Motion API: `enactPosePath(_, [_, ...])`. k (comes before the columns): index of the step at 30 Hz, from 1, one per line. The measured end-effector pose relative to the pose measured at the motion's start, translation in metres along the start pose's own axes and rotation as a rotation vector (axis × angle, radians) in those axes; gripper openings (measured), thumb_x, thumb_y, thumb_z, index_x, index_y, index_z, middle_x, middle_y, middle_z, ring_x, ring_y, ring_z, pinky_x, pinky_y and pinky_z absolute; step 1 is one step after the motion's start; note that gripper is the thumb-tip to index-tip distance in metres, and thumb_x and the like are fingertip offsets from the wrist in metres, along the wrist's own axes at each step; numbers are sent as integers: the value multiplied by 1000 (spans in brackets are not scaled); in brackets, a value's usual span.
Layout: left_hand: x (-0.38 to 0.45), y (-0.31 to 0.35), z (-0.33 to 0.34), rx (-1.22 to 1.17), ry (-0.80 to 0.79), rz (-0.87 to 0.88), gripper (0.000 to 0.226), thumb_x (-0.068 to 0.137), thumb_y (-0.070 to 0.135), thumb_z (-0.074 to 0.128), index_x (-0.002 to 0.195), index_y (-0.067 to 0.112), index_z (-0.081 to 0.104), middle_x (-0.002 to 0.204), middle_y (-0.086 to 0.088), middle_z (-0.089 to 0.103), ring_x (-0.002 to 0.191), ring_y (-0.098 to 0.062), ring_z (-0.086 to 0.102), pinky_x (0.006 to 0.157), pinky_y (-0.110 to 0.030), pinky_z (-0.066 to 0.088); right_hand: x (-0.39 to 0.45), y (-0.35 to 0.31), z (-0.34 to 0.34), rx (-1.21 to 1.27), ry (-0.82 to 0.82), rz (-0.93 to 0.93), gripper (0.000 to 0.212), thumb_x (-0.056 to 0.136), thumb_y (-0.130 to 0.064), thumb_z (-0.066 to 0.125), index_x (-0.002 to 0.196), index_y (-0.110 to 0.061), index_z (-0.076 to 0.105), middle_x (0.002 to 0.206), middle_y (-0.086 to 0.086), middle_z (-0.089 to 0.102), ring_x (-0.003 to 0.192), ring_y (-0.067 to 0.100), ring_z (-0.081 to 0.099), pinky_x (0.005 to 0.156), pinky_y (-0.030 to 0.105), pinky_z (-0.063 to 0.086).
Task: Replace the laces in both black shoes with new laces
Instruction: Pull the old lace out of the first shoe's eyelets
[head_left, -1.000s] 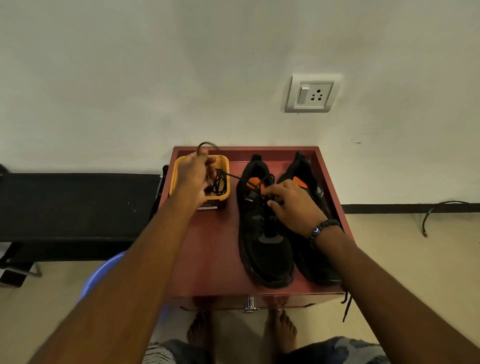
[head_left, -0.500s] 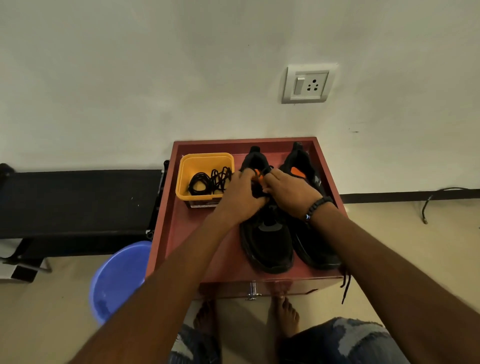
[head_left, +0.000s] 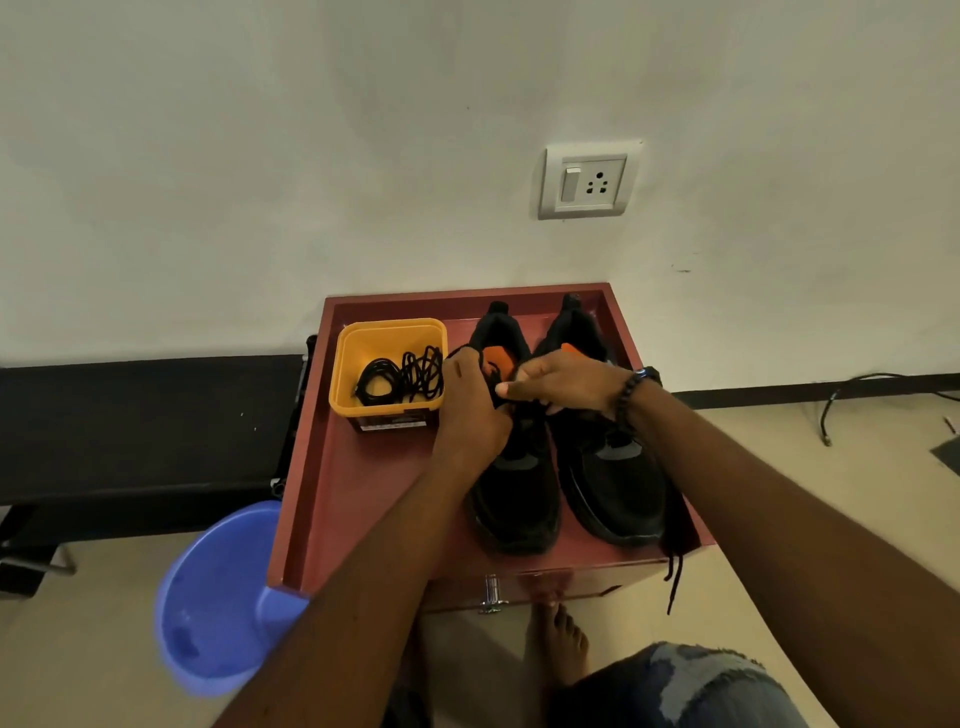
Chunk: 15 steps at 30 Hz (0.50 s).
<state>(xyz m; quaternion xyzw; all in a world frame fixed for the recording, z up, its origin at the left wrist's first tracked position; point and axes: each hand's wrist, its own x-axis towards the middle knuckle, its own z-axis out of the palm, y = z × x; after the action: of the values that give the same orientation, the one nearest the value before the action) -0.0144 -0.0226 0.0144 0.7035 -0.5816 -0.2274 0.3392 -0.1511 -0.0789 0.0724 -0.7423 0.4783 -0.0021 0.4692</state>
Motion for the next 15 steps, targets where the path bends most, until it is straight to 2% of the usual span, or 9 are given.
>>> enactPosePath(3, [0,1,-1,-63,59,-57,64,79,7,80,128,10,38,127,-9,39,102,-16,46,82,-24,43,-11,1,-6,113,97,-112,38,88,-48,68,66,-19,56,74,3,55,75,17,52,85,39,49])
enactPosePath(5, [3,0,-4,-131,62,-118,69,75,10,84,127,9,39,128,-10,39,110,-21,50,89,-24,45,-20,-4,-9,255,195,-156,38,91,-43,66,66,-18,53,76,3,55,81,19,55,95,41,48])
enactPosePath(7, [4,-2,-8,-146,49,-164,74,72,13,88,128,8,40,129,-11,39,115,-23,49,93,-24,42,-31,-15,-14,482,320,-201,36,91,-43,64,65,-21,53,75,-3,59,87,17,60,100,43,44])
enactPosePath(9, [3,-4,-10,-151,39,-187,81,70,16,89,133,7,38,132,-12,37,120,-25,47,96,-26,40,-39,-27,-23,728,409,-233,34,91,-40,64,64,-26,51,68,-11,55,81,12,57,96,39,41])
enactPosePath(13, [2,-5,-12,-159,33,-233,93,71,21,89,142,11,30,142,-15,29,126,-29,44,101,-31,41,-52,-64,-47,1053,538,-311,22,92,-31,66,76,-21,55,67,-8,51,78,17,57,78,32,48])
enactPosePath(15, [3,-7,-12,-149,20,-246,91,71,24,89,141,11,31,141,-15,32,126,-29,45,102,-35,43,-64,-85,-70,1185,579,-427,23,92,-31,67,78,-19,54,68,-6,51,70,16,59,69,31,52])
